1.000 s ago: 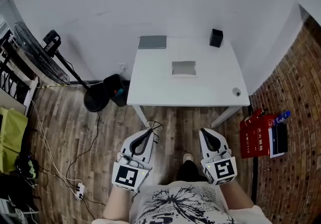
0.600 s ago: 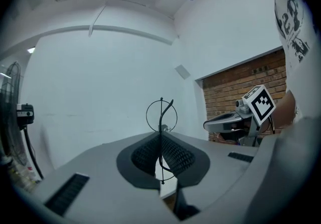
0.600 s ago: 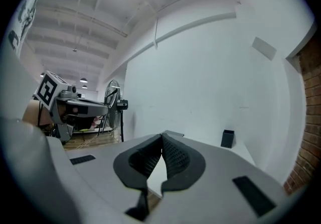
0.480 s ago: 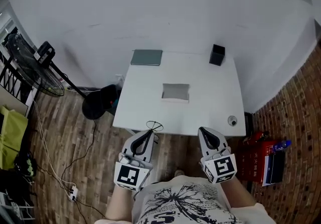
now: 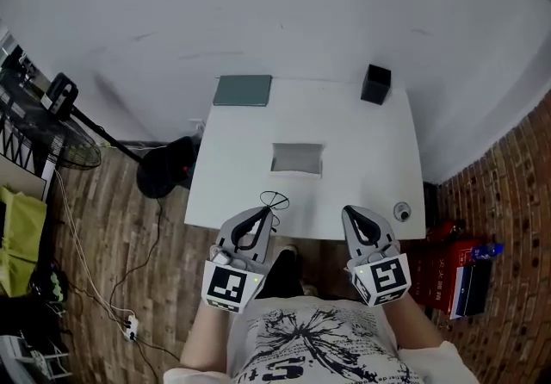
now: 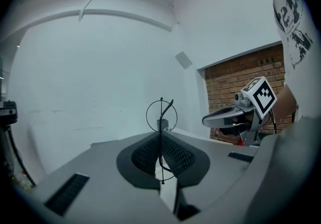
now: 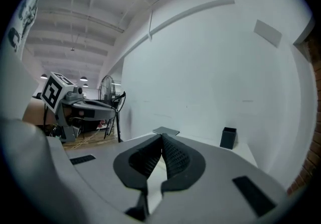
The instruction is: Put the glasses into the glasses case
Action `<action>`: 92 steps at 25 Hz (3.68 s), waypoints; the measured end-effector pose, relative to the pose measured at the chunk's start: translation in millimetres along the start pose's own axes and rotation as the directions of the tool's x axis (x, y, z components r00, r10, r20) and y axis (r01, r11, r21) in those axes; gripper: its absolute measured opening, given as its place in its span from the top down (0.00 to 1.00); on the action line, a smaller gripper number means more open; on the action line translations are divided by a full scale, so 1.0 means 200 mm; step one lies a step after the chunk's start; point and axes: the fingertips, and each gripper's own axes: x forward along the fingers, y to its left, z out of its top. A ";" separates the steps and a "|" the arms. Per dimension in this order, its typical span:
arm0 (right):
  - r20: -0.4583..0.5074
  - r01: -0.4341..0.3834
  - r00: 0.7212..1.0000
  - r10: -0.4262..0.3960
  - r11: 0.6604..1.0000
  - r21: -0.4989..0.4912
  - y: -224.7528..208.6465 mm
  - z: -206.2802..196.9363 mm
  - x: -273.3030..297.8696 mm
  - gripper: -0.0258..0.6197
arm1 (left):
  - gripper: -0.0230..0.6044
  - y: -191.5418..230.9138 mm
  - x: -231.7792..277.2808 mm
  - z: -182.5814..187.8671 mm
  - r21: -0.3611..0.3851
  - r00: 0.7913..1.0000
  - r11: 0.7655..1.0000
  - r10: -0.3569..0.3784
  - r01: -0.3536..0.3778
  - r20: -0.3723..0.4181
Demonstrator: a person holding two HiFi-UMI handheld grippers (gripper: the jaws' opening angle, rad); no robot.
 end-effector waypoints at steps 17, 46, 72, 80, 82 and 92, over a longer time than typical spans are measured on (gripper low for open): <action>-0.102 0.176 0.980 -0.169 0.983 0.059 -0.34 -0.11 0.64 0.94 | 0.94 0.32 0.83 -0.46 0.134 0.882 0.904 -0.349 0.406 -0.318; -0.272 0.340 0.914 -0.301 0.934 0.110 -0.58 -0.45 0.85 0.94 | 0.94 0.22 1.24 -1.23 0.132 0.449 0.562 -0.475 0.817 -0.757; -0.241 0.271 0.938 -0.248 0.960 0.070 -0.60 -0.30 0.73 0.94 | 0.84 0.18 1.21 -1.12 0.091 0.467 0.668 -0.410 0.739 -0.783; -0.173 0.224 0.961 -0.215 0.974 0.029 -0.64 -0.13 0.71 0.94 | 0.90 0.21 1.18 -0.77 0.097 0.629 0.791 -0.399 0.605 -0.667; -0.153 0.219 0.965 -0.212 0.975 0.031 -0.64 -0.09 0.71 0.94 | 0.91 0.25 1.17 -0.66 0.109 0.695 0.832 -0.373 0.544 -0.615; -0.089 0.147 0.986 -0.144 0.989 0.027 -0.60 0.06 0.77 0.94 | 0.94 0.44 1.05 -0.20 0.105 0.921 0.961 -0.210 0.256 -0.327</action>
